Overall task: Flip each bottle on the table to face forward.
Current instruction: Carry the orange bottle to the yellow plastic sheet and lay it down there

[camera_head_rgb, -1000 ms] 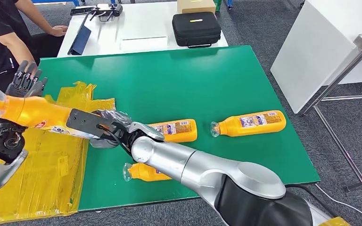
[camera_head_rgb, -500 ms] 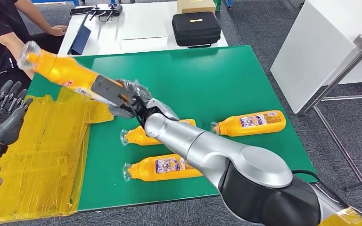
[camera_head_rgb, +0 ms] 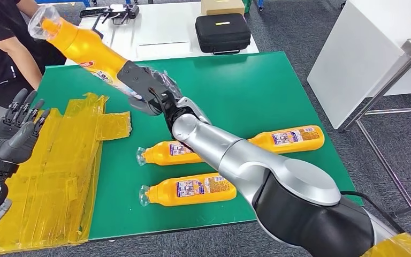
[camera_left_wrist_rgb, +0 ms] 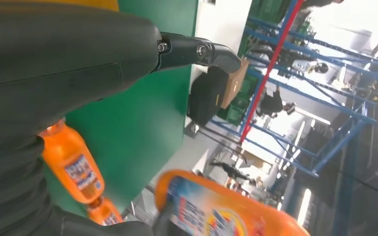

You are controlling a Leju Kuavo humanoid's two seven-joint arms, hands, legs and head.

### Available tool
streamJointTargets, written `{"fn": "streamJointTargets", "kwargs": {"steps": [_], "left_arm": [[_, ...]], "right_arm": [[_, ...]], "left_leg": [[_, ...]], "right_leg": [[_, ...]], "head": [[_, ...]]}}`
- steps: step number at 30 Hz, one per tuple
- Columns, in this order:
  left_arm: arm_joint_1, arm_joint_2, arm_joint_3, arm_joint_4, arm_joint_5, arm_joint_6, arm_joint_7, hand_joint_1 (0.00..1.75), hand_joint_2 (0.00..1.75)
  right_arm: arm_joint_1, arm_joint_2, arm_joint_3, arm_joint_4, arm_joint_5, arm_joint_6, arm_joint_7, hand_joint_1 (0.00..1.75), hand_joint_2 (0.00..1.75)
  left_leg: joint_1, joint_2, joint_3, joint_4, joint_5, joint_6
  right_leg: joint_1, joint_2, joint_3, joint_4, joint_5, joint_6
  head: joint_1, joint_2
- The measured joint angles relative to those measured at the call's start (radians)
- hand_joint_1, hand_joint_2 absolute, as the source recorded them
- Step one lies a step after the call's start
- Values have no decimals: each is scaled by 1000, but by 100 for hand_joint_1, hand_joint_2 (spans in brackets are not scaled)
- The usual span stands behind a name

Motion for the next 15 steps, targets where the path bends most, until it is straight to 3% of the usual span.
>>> {"fn": "streamJointTargets", "kwargs": {"steps": [8,15], "left_arm": [[3,-26,-40,-102,-32,77,-67,0,175],[73,17,-27,-217,-45,112,-80,0,175]], "right_arm": [[40,43,70,2,21,-13,106,175,175],[42,45,110,3,-25,-13,120,175,175]], "left_leg": [[0,1,-1,0,0,0],[0,1,-1,0,0,0]], "right_leg": [[0,1,0,0,0,0],[0,1,-1,0,0,0]], "head": [[0,0],[0,0]]}}
